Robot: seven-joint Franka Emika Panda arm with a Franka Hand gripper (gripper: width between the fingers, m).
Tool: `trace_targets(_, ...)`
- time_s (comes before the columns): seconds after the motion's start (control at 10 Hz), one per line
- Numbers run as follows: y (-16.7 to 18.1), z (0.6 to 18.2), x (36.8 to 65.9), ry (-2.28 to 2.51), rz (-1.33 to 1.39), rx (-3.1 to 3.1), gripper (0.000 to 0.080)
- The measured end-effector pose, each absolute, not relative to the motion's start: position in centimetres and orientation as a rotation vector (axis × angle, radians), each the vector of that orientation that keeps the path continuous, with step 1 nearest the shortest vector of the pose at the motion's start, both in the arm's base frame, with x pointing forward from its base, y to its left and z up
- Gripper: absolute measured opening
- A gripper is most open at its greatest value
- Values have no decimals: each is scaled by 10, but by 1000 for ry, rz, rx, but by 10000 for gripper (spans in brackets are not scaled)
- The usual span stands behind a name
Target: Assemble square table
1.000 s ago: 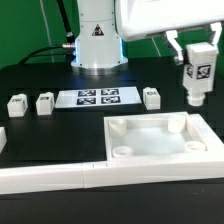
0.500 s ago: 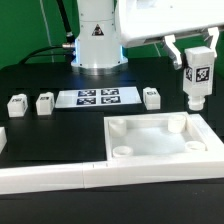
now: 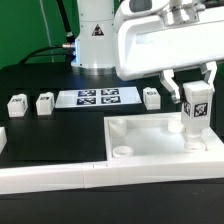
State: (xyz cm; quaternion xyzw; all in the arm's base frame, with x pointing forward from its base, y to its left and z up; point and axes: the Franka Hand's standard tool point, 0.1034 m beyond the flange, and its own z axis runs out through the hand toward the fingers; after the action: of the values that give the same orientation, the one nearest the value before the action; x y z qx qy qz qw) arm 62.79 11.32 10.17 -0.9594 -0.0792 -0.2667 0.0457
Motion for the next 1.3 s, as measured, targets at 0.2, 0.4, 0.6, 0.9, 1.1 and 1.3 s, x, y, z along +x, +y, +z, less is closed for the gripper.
trace_targets(0.2,116,94,625,-246,-810,-2928,291)
trace_targets(0.4,117,94,624,-249,-815,-2925,291)
trace_targets(0.6,118,94,623,-253,-815,-2925,291)
trace_targets(0.9,118,94,619,-258,-807,-2928,291)
trace_targets(1.1,118,90,616,-261,-795,-2932,291)
trace_targets(1.3,118,84,615,-261,-783,-2934,291)
